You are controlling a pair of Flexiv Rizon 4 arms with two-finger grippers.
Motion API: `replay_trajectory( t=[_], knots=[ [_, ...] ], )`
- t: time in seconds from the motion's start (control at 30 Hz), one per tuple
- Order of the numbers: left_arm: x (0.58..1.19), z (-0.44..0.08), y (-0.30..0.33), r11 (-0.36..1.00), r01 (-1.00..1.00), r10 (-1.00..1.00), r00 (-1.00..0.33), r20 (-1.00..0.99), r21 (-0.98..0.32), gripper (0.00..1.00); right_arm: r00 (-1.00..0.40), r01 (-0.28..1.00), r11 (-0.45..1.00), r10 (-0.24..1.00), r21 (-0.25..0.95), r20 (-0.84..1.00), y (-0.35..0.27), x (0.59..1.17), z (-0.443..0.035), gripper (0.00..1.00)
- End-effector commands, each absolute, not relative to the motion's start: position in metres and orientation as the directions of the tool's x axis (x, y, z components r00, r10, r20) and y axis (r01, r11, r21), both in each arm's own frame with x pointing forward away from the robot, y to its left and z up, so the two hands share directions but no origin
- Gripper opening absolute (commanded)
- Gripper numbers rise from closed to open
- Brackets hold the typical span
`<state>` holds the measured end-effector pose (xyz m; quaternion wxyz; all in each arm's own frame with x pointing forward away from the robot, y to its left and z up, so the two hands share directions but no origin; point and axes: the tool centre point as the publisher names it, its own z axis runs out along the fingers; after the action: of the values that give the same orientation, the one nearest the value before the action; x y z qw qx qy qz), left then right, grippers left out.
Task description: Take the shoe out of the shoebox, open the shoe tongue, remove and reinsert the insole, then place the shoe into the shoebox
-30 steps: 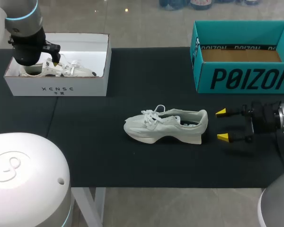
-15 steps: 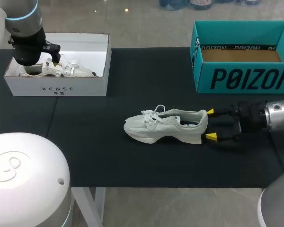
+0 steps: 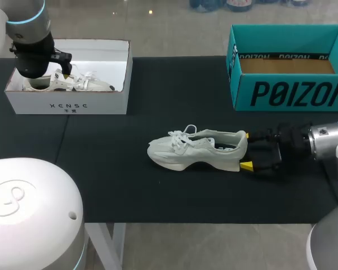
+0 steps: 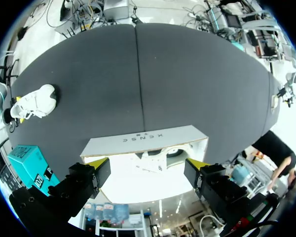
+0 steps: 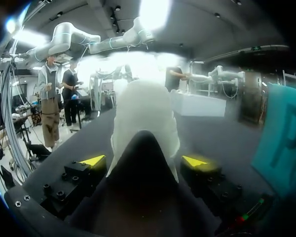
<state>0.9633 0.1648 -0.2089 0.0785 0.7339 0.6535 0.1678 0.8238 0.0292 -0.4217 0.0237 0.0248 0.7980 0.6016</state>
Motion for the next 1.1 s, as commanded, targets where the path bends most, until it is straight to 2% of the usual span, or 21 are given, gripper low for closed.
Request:
replay_trajectory(
  t=[0.03, 1.1],
  knots=[
    [0.961, -0.209, 0.165, -0.134, 0.932, 0.985, 0.089, 0.146, 0.336, 1.0, -0.998, 0.013, 0.271, 0.068, 0.963, -0.005, 0.035, 0.827, -0.425, 1.0],
    [0.961, -0.209, 0.165, -0.134, 0.932, 0.985, 0.089, 0.146, 0.336, 1.0, -0.998, 0.039, 0.266, 0.062, 0.963, 0.023, 0.053, 0.826, -0.436, 1.0]
  ],
)
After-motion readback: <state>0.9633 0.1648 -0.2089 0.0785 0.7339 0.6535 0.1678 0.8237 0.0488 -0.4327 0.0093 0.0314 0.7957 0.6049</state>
